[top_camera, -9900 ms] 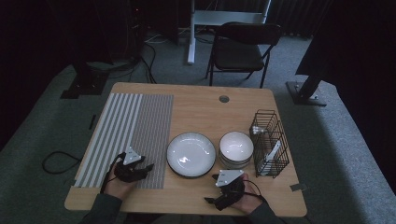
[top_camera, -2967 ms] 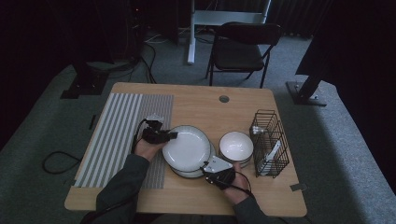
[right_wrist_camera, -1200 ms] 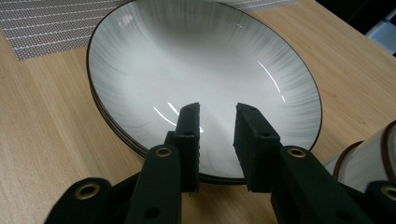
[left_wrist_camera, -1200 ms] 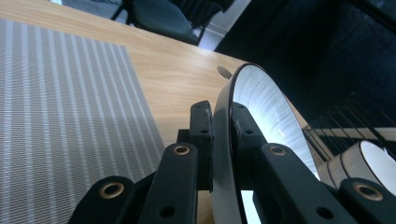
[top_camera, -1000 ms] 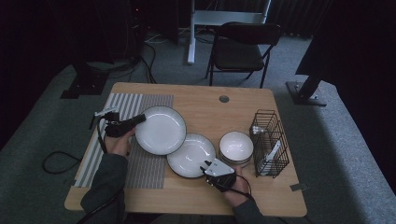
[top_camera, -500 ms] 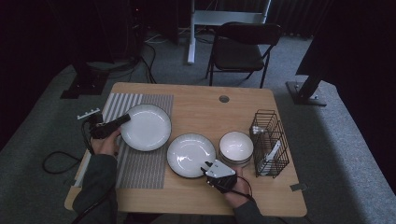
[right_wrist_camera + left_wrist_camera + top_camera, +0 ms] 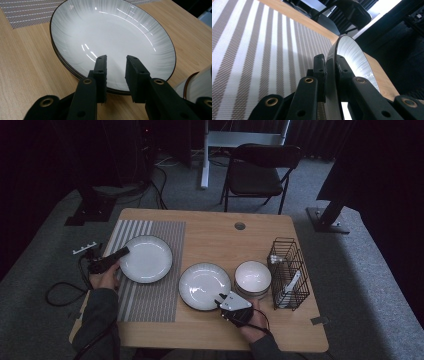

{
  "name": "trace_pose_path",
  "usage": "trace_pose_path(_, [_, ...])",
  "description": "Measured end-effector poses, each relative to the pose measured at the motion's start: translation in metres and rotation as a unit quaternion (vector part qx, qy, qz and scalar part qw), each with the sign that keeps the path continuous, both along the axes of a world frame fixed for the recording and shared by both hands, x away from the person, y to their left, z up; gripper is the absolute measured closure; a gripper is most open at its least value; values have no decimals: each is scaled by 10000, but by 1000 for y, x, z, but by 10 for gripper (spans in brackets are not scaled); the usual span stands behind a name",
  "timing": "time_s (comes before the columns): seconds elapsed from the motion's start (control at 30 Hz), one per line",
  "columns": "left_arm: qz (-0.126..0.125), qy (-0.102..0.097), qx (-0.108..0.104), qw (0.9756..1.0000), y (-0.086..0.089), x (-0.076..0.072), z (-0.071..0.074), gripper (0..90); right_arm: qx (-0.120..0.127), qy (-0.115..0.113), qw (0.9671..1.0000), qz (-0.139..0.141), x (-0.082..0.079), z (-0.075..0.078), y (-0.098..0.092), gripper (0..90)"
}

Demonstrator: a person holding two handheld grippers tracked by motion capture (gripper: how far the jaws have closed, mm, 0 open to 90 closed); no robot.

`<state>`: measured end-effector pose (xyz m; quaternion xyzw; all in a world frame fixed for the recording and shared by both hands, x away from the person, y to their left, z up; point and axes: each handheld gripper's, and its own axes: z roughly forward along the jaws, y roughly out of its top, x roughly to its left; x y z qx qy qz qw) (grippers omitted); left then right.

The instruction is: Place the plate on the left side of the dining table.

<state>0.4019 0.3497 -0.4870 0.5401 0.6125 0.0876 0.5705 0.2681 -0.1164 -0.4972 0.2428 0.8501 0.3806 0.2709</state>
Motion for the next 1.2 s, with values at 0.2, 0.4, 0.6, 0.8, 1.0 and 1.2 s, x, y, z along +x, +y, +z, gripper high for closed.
trace_pose_path(0.2, [40, 126, -95, 9999, 4, 1, -11, 827, -9, 1, 10000, 13, 0, -1, 0, 706])
trace_pose_path(0.4, [147, 231, -176, 9995, 9, 2, -18, 827, -14, -1, 10000, 10, 0, 0, 0, 705])
trace_pose_path(0.6, [222, 308, -185, 9991, 12, 3, -21, 826, -18, -5, 10000, 8, 0, -1, 0, 706])
trace_pose_path(0.8, [266, 418, -167, 9986, 14, 5, -27, 824, -13, 2, 10000, 8, 0, -1, 0, 706])
trace_pose_path(1.0, [286, 529, -150, 9981, 15, 7, -32, 823, -9, 4, 10000, 16, 0, -1, 0, 705])
trace_pose_path(1.2, [330, 545, -228, 9977, 19, 7, -34, 823, -5, 4, 10000, 18, 1, -1, 0, 705])
